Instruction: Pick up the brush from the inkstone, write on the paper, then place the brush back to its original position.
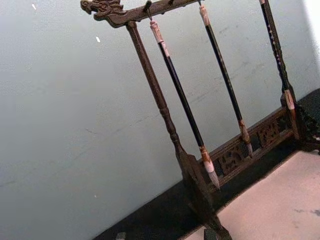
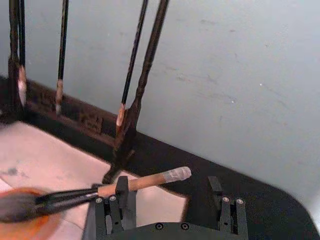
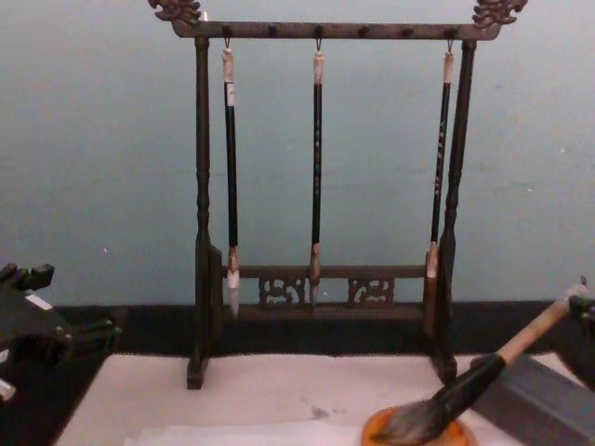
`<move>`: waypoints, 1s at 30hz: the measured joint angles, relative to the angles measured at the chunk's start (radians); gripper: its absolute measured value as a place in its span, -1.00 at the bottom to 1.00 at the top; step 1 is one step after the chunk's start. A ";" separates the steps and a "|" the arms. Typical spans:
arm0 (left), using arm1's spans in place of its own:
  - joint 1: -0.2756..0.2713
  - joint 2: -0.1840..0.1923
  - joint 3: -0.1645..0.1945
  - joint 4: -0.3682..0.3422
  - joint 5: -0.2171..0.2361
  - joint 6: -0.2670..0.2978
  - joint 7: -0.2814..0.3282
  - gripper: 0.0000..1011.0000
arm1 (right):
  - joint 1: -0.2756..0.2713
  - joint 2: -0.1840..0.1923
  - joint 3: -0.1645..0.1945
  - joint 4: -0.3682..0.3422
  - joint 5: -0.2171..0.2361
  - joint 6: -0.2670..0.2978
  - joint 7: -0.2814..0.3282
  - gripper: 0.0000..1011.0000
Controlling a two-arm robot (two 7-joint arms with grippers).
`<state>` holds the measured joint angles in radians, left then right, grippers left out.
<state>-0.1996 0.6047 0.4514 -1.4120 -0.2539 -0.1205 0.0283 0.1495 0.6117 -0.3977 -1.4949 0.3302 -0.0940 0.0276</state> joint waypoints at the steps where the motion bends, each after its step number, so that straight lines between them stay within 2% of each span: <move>1: 0.000 0.000 0.000 0.000 0.000 0.000 0.000 1.00 | -0.006 0.000 0.009 -0.008 0.016 0.004 0.008 0.98; 4: 0.000 0.000 0.000 0.000 0.000 0.000 0.000 1.00 | -0.034 -0.002 0.050 -0.033 0.096 0.028 0.046 0.98; 5: 0.000 0.000 0.000 0.000 0.000 0.000 0.000 1.00 | -0.047 -0.007 0.070 -0.044 0.145 0.045 0.067 0.98; 7: 0.000 0.000 0.000 0.000 0.000 0.000 0.000 1.00 | -0.059 -0.012 0.093 -0.051 0.192 0.064 0.088 0.98; 8: 0.000 0.000 0.000 0.000 0.000 0.000 0.000 1.00 | -0.072 -0.021 0.117 -0.057 0.248 0.088 0.109 0.98; 9: 0.000 0.000 0.000 0.000 0.000 0.000 0.000 1.00 | -0.079 -0.027 0.130 -0.059 0.279 0.102 0.120 0.98; 10: 0.000 0.000 0.000 0.000 0.000 0.000 0.000 1.00 | -0.091 -0.041 0.159 -0.061 0.344 0.134 0.141 0.98; 11: 0.000 0.000 0.000 0.000 0.000 0.000 0.000 1.00 | -0.091 -0.041 0.159 -0.061 0.344 0.134 0.141 0.98; 13: 0.000 0.000 0.000 0.000 0.000 0.000 0.000 1.00 | -0.110 -0.079 0.219 -0.057 0.476 0.208 0.170 0.98; 14: 0.000 0.000 0.000 0.000 0.000 0.000 0.000 1.00 | -0.110 -0.079 0.219 -0.057 0.476 0.208 0.170 0.98; 15: 0.000 0.000 0.000 0.000 0.000 0.000 0.000 1.00 | -0.117 -0.103 0.248 -0.052 0.550 0.250 0.175 0.98; 17: 0.000 0.000 0.000 0.000 0.000 0.000 0.000 1.00 | -0.123 -0.130 0.279 -0.044 0.628 0.286 0.175 0.98; 18: 0.000 0.000 0.000 0.000 0.000 0.000 0.000 1.00 | -0.127 -0.157 0.305 -0.033 0.705 0.318 0.173 0.98; 21: 0.000 0.000 0.000 0.000 0.000 0.000 0.000 1.00 | -0.129 -0.194 0.337 -0.016 0.791 0.347 0.167 0.98; 23: 0.000 0.000 0.000 0.000 0.000 0.000 0.000 1.00 | -0.125 -0.229 0.360 0.004 0.875 0.375 0.157 0.98; 27: 0.000 0.000 0.000 0.000 0.000 0.000 0.000 1.00 | -0.112 -0.262 0.371 0.027 0.951 0.395 0.156 0.98; 30: 0.000 0.000 0.000 0.000 0.000 0.000 0.000 1.00 | -0.094 -0.277 0.371 0.048 0.984 0.403 0.161 0.98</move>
<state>-0.1995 0.6047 0.4514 -1.4120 -0.2539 -0.1205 0.0283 0.0558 0.3345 -0.0269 -1.4472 1.3142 0.3089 0.1887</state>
